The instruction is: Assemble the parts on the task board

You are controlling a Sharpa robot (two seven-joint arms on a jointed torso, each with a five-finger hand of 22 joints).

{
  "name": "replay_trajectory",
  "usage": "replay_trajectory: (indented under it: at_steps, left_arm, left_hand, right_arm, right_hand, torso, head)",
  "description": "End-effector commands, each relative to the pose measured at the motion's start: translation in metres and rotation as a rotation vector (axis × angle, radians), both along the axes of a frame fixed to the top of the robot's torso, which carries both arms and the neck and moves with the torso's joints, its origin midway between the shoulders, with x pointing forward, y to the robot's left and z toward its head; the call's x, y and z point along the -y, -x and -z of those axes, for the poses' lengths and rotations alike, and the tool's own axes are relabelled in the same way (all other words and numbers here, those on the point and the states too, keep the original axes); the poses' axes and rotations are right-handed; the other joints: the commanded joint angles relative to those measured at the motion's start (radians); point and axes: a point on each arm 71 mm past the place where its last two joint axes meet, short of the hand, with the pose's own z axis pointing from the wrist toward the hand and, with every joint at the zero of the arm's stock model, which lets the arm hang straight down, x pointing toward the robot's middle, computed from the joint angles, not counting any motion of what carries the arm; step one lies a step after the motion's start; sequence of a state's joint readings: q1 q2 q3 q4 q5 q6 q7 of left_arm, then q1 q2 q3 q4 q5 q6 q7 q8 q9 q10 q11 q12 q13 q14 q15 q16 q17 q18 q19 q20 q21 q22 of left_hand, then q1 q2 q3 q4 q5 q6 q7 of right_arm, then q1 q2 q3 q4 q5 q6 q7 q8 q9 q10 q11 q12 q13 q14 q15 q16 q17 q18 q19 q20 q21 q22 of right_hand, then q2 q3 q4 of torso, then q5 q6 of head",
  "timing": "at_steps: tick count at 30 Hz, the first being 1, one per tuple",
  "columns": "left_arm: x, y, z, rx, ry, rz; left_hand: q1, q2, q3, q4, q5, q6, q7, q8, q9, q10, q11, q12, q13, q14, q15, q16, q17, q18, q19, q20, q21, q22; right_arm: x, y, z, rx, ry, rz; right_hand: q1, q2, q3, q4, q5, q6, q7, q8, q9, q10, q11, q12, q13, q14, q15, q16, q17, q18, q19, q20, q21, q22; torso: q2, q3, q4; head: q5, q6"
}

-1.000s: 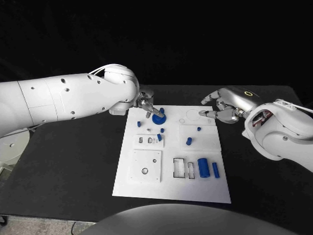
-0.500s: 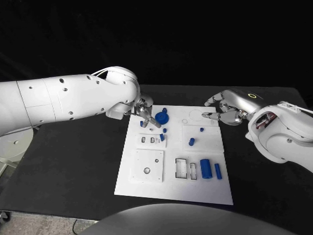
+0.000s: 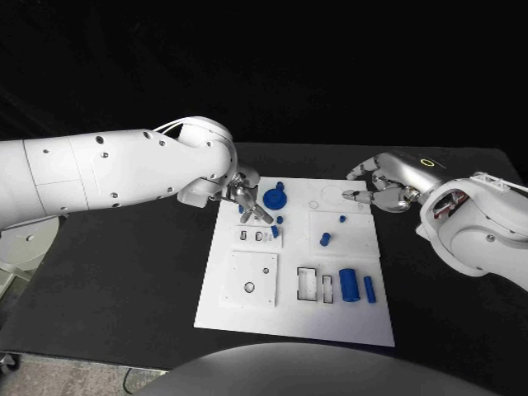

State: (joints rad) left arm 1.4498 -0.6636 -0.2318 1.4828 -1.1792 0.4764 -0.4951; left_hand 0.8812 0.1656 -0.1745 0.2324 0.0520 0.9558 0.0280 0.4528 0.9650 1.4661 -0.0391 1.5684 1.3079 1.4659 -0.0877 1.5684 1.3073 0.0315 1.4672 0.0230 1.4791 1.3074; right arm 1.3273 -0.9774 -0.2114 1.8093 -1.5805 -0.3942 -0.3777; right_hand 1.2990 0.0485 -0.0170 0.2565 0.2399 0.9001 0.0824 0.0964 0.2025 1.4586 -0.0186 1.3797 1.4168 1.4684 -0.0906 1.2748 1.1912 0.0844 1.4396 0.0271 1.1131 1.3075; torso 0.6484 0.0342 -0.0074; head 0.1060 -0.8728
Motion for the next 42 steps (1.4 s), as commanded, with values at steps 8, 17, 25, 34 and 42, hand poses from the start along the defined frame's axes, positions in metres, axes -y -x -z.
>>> replay_trajectory:
  at_steps: [8,17,25,34,42]
  left_arm:
    - [0.004,0.006,0.006,0.089,-0.082,0.071]
    - [0.006,0.013,0.008,0.068,-0.044,0.066]
    - [0.013,0.017,0.007,0.078,0.005,0.063]
    - [0.023,0.021,0.006,0.057,0.071,0.049]
    - [0.031,0.019,0.013,0.059,0.081,0.047]
  left_hand:
    - [-0.009,0.005,0.0,-0.004,0.0,0.006,-0.001,0.001,0.004,0.105,-0.006,0.002,0.263,0.105,-0.01,0.002,0.263,0.011,0.005,-0.006,-0.012,0.105]
    - [-0.01,0.006,0.001,-0.005,0.0,0.008,-0.001,0.002,0.006,0.105,-0.007,0.002,0.263,0.105,-0.01,0.002,0.263,0.011,0.005,-0.007,-0.012,0.105]
    - [-0.018,0.011,0.002,-0.003,0.0,0.01,-0.002,0.0,0.009,0.105,-0.007,0.002,0.263,0.105,-0.011,0.002,0.263,0.012,0.003,-0.008,-0.016,0.1]
    - [-0.036,0.026,0.007,0.001,-0.001,0.001,0.002,-0.033,-0.003,0.105,-0.005,0.002,0.263,0.105,-0.01,0.002,0.263,0.013,0.001,-0.008,-0.024,0.094]
    - [-0.034,0.031,0.018,-0.014,0.002,0.003,0.009,-0.078,-0.032,0.105,0.001,0.002,0.263,0.105,-0.005,0.002,0.263,0.015,-0.004,-0.004,-0.035,0.084]
  right_arm:
    - [-0.001,0.0,0.001,-0.011,0.006,-0.003]
    - [-0.005,-0.001,0.002,-0.018,0.005,-0.01]
    - [-0.003,-0.001,0.002,-0.023,0.01,-0.004]
    - [-0.003,-0.002,0.003,-0.028,0.016,-0.001]
    - [-0.002,-0.001,0.003,-0.032,0.019,0.001]
  right_hand:
    - [0.014,0.001,0.008,-0.001,-0.001,0.003,0.0,-0.006,-0.001,0.003,-0.002,-0.008,-0.075,0.042,0.007,-0.007,-0.001,0.004,0.0,0.0,-0.005,0.116]
    - [0.016,0.002,0.01,-0.002,0.001,0.004,0.001,-0.007,-0.002,0.003,-0.001,-0.008,-0.075,0.041,0.007,-0.008,-0.003,0.005,-0.001,0.0,-0.007,0.116]
    - [0.016,0.002,0.01,-0.002,0.001,0.004,0.001,-0.007,-0.002,0.003,-0.001,-0.008,-0.075,0.041,0.007,-0.008,-0.003,0.005,-0.001,0.0,-0.007,0.116]
    - [0.02,0.004,0.015,-0.004,0.003,0.005,0.001,-0.007,-0.003,0.003,-0.001,-0.009,-0.076,0.041,0.007,-0.009,-0.005,0.005,-0.001,0.0,-0.009,0.115]
    - [0.039,0.006,0.032,-0.016,0.027,0.009,0.003,-0.009,-0.008,0.002,0.0,-0.01,-0.078,0.041,0.008,-0.011,-0.008,0.005,0.0,0.001,-0.011,0.117]
  torso:
    - [0.0,0.0001,0.0003]
    - [0.0,-0.0013,-0.0005]
    - [0.0,-0.0005,-0.0003]
    - [-0.001,-0.0001,-0.0003]
    - [0.0,0.0001,-0.0011]
  head:
    - [0.008,0.0]
    - [0.013,0.0]
    - [0.007,0.0]
    - [0.005,0.0]
    - [0.004,0.0]
